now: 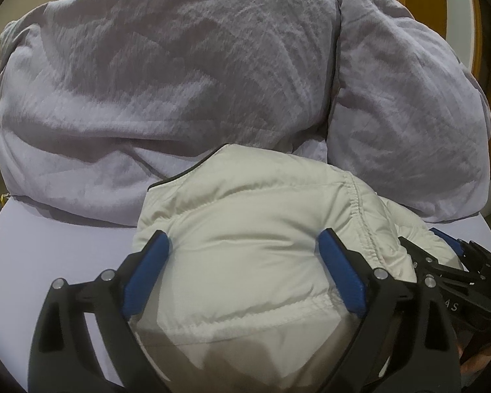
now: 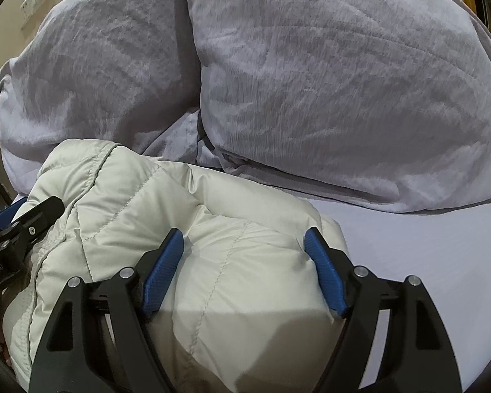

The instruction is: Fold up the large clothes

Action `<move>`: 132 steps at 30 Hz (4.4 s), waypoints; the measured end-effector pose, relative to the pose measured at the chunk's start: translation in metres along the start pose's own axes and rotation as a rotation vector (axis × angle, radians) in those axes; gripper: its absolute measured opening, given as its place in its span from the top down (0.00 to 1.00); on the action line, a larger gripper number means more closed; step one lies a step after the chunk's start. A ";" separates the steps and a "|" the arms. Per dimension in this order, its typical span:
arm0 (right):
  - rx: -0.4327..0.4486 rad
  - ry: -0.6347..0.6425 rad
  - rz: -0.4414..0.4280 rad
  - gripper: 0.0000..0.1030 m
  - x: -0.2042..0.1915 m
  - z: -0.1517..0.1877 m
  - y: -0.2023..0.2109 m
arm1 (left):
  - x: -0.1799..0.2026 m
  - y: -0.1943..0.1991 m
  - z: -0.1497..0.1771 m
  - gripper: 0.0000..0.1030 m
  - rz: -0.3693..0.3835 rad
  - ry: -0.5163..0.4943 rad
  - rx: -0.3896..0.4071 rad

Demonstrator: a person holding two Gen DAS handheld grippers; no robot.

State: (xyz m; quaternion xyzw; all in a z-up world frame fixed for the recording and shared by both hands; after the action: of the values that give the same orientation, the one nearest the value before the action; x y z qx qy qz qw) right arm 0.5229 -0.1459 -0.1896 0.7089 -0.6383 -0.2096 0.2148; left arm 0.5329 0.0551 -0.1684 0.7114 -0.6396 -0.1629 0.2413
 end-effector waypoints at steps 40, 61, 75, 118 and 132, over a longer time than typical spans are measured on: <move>-0.042 0.017 -0.103 0.01 -0.003 0.056 0.226 | -0.036 0.233 0.062 0.05 0.096 0.122 -0.009; -0.034 -0.043 -0.105 0.01 -0.011 0.107 0.288 | -0.029 0.303 0.117 0.03 0.138 0.109 -0.005; -0.063 -0.049 -0.114 0.01 -0.016 0.112 0.279 | -0.029 0.295 0.121 0.03 0.120 0.110 -0.040; -0.073 -0.039 -0.113 0.01 -0.021 0.112 0.278 | -0.029 0.292 0.123 0.03 0.110 0.114 -0.054; -0.073 -0.041 -0.114 0.01 -0.019 0.112 0.277 | -0.026 0.291 0.123 0.03 0.106 0.116 -0.054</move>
State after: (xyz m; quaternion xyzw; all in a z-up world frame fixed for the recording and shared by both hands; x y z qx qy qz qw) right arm 0.2311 -0.1567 -0.1222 0.7315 -0.5930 -0.2590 0.2149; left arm 0.2207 0.0448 -0.1121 0.6781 -0.6567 -0.1253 0.3053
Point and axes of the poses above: each gripper's, at about its wrist camera, not at the fingertips, and y roughly against the way its jaws point, x to its right, z to its underside, the point moved 1 cm from there along -y, roughly the way its jaws point, and after that the axes turned 8 degrees about x, right-handed, at the moved point
